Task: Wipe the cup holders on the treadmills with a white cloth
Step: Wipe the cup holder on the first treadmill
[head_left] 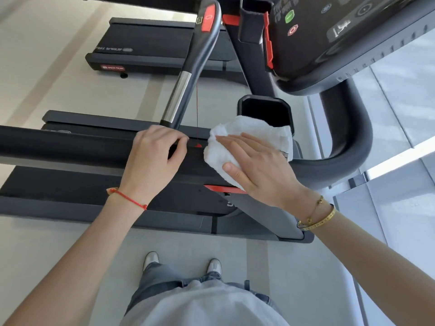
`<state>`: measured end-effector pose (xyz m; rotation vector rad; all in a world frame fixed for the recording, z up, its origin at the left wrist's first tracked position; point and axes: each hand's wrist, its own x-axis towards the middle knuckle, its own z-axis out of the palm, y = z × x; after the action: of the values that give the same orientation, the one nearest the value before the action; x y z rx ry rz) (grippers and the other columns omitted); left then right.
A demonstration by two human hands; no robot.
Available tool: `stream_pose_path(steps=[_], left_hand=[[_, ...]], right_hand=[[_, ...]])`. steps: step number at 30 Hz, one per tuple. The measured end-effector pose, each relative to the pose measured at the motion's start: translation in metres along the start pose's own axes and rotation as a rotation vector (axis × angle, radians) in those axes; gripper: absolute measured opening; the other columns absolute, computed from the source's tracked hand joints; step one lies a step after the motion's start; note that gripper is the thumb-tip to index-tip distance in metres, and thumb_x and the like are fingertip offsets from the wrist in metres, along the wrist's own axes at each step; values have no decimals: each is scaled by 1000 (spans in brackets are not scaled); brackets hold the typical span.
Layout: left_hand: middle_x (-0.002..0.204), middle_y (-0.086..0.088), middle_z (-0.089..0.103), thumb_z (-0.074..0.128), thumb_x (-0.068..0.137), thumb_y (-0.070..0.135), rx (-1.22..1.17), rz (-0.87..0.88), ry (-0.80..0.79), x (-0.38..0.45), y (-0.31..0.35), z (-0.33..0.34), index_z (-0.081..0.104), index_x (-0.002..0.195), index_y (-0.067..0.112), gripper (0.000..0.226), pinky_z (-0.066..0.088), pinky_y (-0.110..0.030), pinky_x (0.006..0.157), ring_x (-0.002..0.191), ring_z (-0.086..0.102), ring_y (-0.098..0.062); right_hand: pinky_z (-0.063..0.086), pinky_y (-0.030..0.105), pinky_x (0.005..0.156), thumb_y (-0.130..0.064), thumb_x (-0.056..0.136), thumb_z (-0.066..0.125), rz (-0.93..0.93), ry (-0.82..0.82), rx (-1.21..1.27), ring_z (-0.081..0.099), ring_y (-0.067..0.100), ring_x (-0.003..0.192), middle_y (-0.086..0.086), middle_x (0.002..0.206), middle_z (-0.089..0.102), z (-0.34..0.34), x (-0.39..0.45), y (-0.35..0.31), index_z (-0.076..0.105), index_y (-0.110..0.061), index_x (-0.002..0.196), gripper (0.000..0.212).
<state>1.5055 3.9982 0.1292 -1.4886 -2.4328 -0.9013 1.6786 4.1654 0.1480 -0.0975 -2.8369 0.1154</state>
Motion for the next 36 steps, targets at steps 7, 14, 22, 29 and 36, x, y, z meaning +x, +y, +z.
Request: stream_pose_path(steps=[7,14,22,29,36], left_hand=[[91,0,72,54,99,17,1,22,-30,1,-40,-26,71,96,12,18,45,-38,88,88,63,-22],[82,0,69,55,99,15,-25,43,-17,-7,-76,-45,71,92,10,18,50,-39,80,76,59,-20],[77,0,69,50,98,20,-20,15,20,-18,-126,-73,71,87,10,26,49,-40,76,71,59,-23],[73,1,67,49,99,20,-3,41,19,-23,-168,-91,71,85,11,27,47,-41,76,67,56,-23],[71,-1,66,49,99,17,26,27,48,-30,-215,-118,70,84,9,27,48,-43,74,65,54,-24]], right_hand=[[42,28,64,-42,105,20,91,-10,-194,62,19,79,-4,102,66,6,19,-15,56,-12,125,52],[47,34,78,-44,105,24,54,-4,-178,60,22,96,0,123,62,30,61,-68,53,-11,131,50],[47,36,70,-43,105,24,139,-8,-189,58,24,89,0,113,64,50,106,-109,54,-12,127,48],[46,38,69,-43,106,22,150,34,-172,56,25,78,3,99,64,74,150,-155,57,-11,120,50],[44,36,59,-43,105,24,138,123,-178,52,22,66,2,79,59,95,193,-192,60,-11,109,48]])
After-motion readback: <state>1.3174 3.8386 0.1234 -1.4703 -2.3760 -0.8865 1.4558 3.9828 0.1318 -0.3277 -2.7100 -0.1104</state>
